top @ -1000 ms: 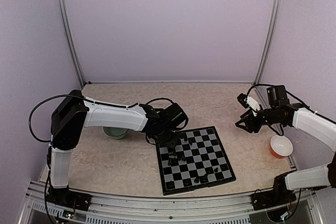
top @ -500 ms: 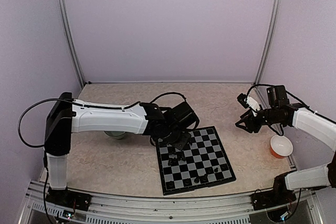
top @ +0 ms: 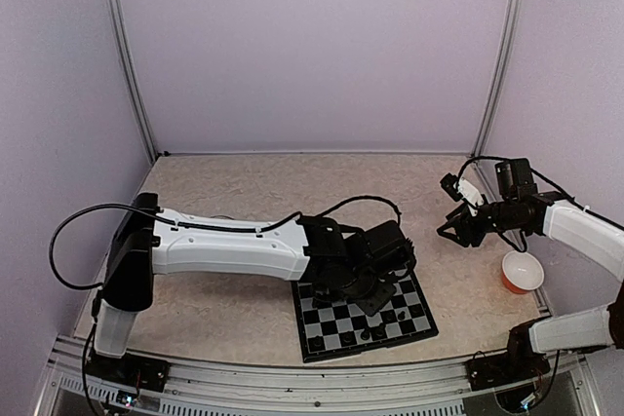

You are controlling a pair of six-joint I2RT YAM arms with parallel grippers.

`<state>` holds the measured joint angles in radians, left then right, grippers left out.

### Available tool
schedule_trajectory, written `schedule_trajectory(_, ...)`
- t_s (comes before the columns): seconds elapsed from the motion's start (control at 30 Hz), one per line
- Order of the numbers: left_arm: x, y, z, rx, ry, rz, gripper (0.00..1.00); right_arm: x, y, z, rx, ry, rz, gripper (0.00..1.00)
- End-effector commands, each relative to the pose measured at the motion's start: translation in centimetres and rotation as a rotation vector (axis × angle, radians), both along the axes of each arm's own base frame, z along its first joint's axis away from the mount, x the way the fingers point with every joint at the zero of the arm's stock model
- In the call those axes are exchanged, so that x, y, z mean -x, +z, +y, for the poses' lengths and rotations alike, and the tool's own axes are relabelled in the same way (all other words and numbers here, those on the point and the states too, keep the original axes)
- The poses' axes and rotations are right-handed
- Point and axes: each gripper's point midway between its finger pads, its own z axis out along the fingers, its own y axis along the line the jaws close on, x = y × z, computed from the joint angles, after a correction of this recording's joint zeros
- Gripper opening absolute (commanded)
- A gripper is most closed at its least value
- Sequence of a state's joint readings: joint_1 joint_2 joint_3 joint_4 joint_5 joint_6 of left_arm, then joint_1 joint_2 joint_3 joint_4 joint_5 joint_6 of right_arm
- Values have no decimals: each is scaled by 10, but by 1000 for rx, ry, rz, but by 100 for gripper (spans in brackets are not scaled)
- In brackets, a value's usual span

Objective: Set up the chess pieces on the board
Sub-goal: Place the pawn on d7.

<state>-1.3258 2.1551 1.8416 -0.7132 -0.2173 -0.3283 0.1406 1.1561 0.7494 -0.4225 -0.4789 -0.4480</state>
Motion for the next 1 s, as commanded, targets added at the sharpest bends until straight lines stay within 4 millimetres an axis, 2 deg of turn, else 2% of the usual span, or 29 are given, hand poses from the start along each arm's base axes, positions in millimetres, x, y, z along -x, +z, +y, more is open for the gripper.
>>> schedule_trajectory(0.0, 8, -27, 3, -67, -55, 80, 2, 4, -1, -1, -8, 4, 17, 49)
schedule_trajectory(0.2, 10, -46, 4, -92, -75, 118, 2, 4, -1, 0, -9, 6, 17, 49)
schedule_trajectory(0.47, 17, -55, -3, -81, -102, 166, 2, 3, -3, 0, -7, 7, 24, 49)
schedule_trajectory(0.83, 22, -68, -3, -100, -113, 198, 3, 3, -3, 0, -7, 7, 25, 49)
schedule_trajectory(0.9, 21, -70, -3, -102, -113, 199, 3, 3, -3, 0, -7, 7, 25, 49)
schedule_trajectory(0.97, 21, -72, -3, -108, -112, 201, 8, 3, -3, 0, -7, 7, 24, 49)
